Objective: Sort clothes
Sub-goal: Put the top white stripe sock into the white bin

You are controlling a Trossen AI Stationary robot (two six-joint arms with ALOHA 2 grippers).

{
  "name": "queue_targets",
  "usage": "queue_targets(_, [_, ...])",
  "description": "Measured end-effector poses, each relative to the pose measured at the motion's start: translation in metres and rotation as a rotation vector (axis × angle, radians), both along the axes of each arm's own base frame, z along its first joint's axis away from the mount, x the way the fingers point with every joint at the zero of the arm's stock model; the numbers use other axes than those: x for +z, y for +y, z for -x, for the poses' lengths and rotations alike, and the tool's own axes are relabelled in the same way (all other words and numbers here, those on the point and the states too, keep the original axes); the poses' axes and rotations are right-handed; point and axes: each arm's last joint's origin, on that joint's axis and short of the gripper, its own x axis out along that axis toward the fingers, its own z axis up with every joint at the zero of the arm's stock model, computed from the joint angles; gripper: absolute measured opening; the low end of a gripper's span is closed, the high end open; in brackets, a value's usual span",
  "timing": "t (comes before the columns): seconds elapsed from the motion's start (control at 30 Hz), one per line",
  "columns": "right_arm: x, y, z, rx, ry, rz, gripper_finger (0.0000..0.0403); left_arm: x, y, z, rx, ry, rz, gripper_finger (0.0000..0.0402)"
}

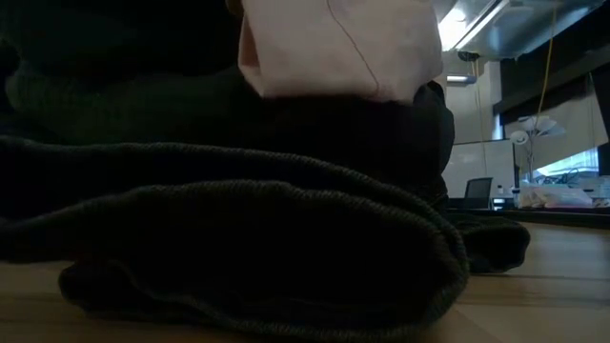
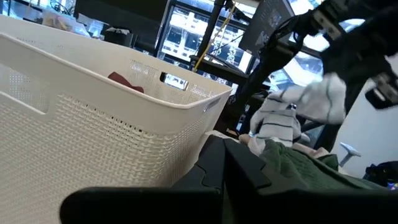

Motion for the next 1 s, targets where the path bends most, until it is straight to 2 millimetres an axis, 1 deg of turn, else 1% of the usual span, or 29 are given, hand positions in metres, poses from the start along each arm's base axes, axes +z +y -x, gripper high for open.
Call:
queue_targets(0.2, [0.027,-0.017,0.014,-0.136,-0.121,0.149,0.0025,0.000,0.000,0.000,0.000,-0.001,0.000,0.0000])
queue_targets(0.33, [0.041,-0.036,0.020,-0.235,-0.175,0.231,0.0019,0.000,0.000,0.000,-0.001,-0.004,0.004,0.0000])
queue_targets(0.43, [0.046,-0.052,0.021,-0.277,-0.175,0.263,0.0013,0.001,0.000,0.000,-0.001,-0.006,0.005,0.0000])
queue_targets(0.53, [0.047,-0.070,0.018,-0.322,-0.171,0.267,0.0014,0.001,0.000,0.000,-0.001,-0.007,0.007,0.0000])
queue_targets(0.73, [0.047,-0.106,0.013,-0.409,-0.154,0.263,0.0040,0.001,0.000,0.000,-0.001,-0.007,0.007,0.0000])
queue_targets(0.87, [0.045,-0.129,0.010,-0.423,-0.136,0.188,0.0051,0.001,0.000,0.000,-0.001,-0.007,0.007,0.0000])
queue_targets(1.0, [0.043,-0.144,0.008,-0.414,-0.126,0.069,0.0059,0.001,0.000,0.000,-0.001,-0.007,0.007,0.0000])
